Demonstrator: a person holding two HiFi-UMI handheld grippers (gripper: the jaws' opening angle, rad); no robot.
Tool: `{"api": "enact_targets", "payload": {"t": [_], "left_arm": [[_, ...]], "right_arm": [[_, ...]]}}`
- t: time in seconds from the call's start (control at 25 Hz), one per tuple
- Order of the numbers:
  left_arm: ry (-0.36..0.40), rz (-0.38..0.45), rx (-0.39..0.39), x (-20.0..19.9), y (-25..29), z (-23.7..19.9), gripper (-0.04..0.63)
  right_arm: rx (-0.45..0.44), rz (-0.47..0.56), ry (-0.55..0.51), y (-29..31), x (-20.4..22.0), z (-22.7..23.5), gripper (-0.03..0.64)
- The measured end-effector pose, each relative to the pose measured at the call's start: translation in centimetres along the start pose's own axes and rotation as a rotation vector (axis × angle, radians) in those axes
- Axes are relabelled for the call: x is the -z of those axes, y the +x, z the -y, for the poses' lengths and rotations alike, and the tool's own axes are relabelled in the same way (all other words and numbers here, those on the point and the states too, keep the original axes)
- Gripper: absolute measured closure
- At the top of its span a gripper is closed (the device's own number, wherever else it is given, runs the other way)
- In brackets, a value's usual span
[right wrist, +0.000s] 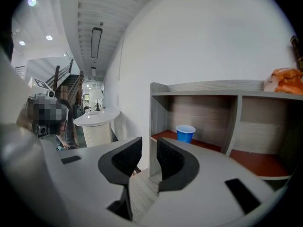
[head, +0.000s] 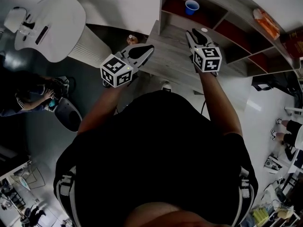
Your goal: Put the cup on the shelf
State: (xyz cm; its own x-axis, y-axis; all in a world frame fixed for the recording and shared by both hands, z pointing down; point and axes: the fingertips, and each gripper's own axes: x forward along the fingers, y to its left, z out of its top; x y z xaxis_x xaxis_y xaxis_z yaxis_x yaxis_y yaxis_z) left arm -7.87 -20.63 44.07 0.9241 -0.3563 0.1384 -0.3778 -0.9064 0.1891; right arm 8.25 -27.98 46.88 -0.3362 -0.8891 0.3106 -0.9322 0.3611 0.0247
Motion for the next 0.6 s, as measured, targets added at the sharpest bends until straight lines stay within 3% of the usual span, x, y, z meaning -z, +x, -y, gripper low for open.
{"api": "enact_targets", "payload": {"t": [0.6], "left_arm": [[0.003,0.002,0.0,0.5,-4.3,1.3,0.578]], "right_arm": [[0.05,0.008,0.007,-3.7,0.2,-2.4,0.595]]}}
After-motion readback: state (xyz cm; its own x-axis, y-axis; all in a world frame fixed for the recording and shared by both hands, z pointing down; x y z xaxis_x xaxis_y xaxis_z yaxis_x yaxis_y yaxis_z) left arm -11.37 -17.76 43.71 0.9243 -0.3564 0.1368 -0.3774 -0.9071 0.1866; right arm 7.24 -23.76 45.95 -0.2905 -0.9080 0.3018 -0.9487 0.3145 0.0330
